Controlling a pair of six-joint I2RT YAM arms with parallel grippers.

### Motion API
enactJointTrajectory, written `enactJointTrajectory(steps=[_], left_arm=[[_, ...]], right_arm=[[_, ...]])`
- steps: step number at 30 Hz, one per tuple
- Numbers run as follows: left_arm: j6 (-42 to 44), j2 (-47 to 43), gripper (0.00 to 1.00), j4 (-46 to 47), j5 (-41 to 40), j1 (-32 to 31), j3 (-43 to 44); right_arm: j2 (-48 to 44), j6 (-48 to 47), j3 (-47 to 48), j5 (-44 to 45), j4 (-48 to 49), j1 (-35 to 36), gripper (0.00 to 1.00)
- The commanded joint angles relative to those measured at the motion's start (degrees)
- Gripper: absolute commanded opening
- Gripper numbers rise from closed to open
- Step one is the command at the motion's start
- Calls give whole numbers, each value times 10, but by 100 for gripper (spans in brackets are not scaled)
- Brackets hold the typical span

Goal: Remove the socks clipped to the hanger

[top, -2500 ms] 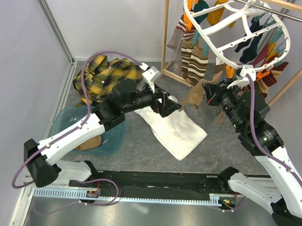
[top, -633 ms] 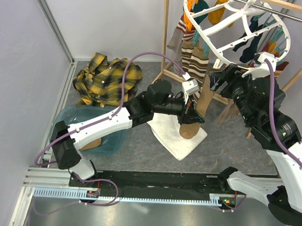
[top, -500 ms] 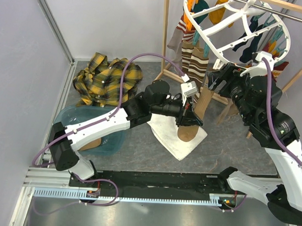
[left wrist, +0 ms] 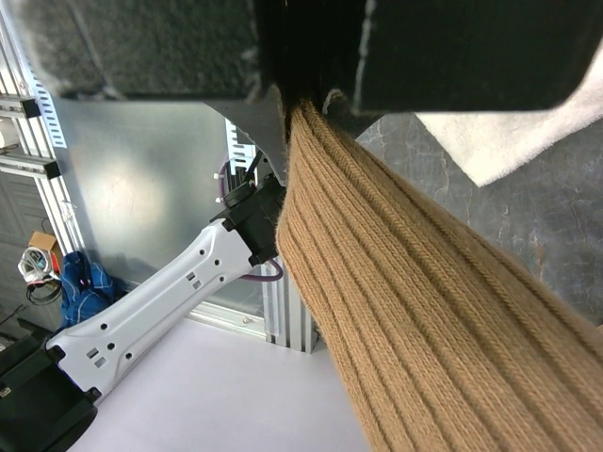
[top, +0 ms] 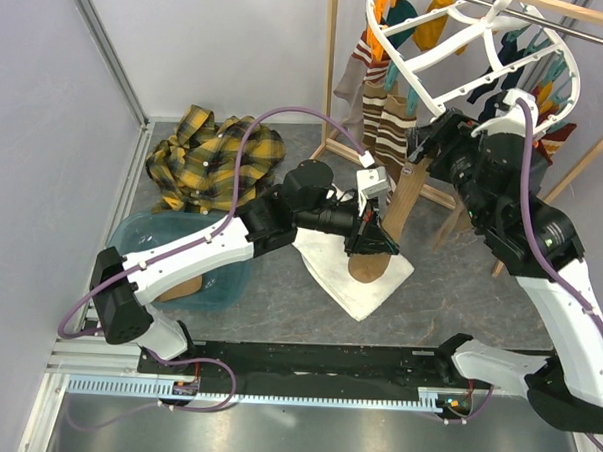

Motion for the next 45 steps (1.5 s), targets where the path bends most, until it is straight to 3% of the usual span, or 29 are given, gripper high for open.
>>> enactJointTrajectory(steps=[1, 16, 18, 23, 28, 29, 30, 34, 40, 41, 43, 44, 45], left_arm=[[25, -5, 2, -12, 26, 1, 10], [24, 6, 2, -17, 27, 0, 7], [21, 7, 2, -14, 26, 0, 7], [21, 8, 2, -14, 27, 1, 6], [21, 9, 2, -13, 28, 0, 5], [23, 10, 2, -12, 26, 1, 5], [23, 8, 2, -12, 26, 1, 4], [25, -1, 2, -11, -1, 1, -6], [23, -29, 2, -39, -115, 1, -33], [20, -42, 2, -56, -164, 5, -42], [15, -64, 2, -71, -218, 7, -57], [14, -91, 2, -74, -280, 9, -80], [14, -108, 2, -80, -315, 10, -92]], right_arm=[[22, 61, 35, 47, 3, -1, 80], [28, 100, -3, 85, 71, -1, 77], [21, 102, -11, 90, 85, -1, 70], [11, 109, -24, 106, 102, -1, 63], [6, 109, -36, 127, 110, -1, 30], [1, 109, -40, 130, 112, -1, 12], [0, 109, -42, 132, 117, -1, 0], [1, 95, -49, 129, 123, -1, 0], [-9, 81, -67, 95, 122, -1, 3], [-14, 71, -71, 82, 121, -1, 24], [-29, 59, -88, 73, 118, -1, 42], [-36, 31, -98, 64, 119, -1, 56], [-44, 12, -117, 43, 122, -1, 62]])
